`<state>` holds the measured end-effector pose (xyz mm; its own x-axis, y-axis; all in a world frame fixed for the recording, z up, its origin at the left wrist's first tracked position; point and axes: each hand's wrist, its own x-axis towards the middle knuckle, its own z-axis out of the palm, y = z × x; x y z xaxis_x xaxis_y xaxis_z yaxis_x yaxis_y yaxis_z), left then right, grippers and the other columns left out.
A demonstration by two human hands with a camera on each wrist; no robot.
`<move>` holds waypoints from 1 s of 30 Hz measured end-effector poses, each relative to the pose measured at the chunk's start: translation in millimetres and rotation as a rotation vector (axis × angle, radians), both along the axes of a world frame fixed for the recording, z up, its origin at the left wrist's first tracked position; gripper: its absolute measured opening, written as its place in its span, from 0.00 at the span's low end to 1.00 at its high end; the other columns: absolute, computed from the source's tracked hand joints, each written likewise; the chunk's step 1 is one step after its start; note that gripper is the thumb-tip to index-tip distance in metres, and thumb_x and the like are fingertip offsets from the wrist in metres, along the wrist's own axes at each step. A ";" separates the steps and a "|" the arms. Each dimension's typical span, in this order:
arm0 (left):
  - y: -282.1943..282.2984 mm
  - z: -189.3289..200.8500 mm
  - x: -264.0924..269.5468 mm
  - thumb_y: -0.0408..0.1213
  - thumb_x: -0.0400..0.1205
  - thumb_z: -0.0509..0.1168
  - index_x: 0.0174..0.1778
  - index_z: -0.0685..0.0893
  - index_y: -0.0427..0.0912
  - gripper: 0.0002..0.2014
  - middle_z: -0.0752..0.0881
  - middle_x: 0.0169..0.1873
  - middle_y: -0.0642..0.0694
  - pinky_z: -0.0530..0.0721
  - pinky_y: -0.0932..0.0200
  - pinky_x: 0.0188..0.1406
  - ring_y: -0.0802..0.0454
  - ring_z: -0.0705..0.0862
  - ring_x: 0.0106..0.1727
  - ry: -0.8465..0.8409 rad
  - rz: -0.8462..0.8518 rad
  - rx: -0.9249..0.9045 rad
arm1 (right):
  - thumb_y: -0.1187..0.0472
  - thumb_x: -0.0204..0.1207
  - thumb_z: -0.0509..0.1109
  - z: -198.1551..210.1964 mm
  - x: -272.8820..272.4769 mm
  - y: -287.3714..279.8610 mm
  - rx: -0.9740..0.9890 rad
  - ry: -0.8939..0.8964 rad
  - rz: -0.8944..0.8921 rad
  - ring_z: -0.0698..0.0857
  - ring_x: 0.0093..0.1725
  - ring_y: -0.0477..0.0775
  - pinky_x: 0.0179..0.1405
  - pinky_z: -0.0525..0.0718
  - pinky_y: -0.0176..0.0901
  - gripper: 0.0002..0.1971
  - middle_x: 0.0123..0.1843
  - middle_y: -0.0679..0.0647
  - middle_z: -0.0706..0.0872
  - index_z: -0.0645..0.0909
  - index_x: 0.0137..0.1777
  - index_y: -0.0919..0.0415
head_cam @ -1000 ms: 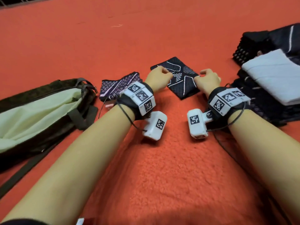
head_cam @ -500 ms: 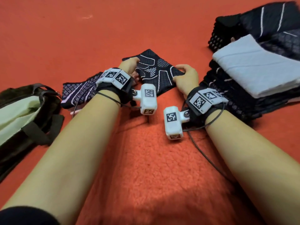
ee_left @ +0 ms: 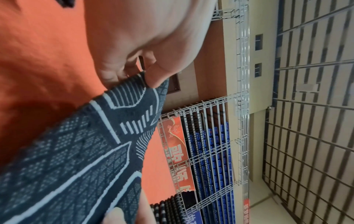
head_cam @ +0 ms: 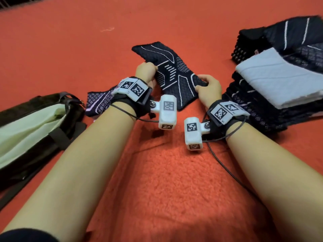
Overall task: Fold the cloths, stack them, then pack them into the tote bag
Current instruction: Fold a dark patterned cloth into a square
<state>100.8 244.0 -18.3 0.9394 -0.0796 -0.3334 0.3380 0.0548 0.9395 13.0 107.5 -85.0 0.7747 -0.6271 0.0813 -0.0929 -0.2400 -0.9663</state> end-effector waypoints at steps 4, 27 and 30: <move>16.3 28.1 -4.9 0.19 0.76 0.53 0.33 0.74 0.36 0.11 0.74 0.28 0.43 0.81 0.55 0.39 0.49 0.76 0.30 -0.139 0.015 -0.105 | 0.75 0.69 0.63 15.5 -3.6 11.2 0.080 -0.123 -0.024 0.81 0.50 0.47 0.56 0.80 0.40 0.19 0.49 0.51 0.85 0.84 0.57 0.61; 192.9 52.7 -114.1 0.39 0.86 0.58 0.38 0.81 0.44 0.12 0.86 0.33 0.46 0.82 0.66 0.26 0.63 0.84 0.24 -0.442 -0.247 0.537 | 0.78 0.75 0.59 89.1 -54.7 57.5 0.338 -0.126 0.307 0.79 0.32 0.47 0.29 0.79 0.35 0.18 0.39 0.54 0.81 0.78 0.60 0.62; 199.0 27.6 -120.1 0.42 0.85 0.59 0.35 0.80 0.43 0.14 0.81 0.32 0.42 0.73 0.70 0.12 0.62 0.78 0.17 -0.240 -0.432 0.897 | 0.74 0.75 0.63 68.3 -58.4 56.9 0.216 0.109 0.318 0.77 0.30 0.46 0.20 0.77 0.32 0.20 0.40 0.54 0.79 0.76 0.66 0.62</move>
<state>-19.3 443.0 9.3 0.9395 -0.2409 -0.2435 -0.0402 -0.7835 0.6200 -45.4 164.4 -16.7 0.9299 -0.3478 -0.1196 -0.1515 -0.0660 -0.9863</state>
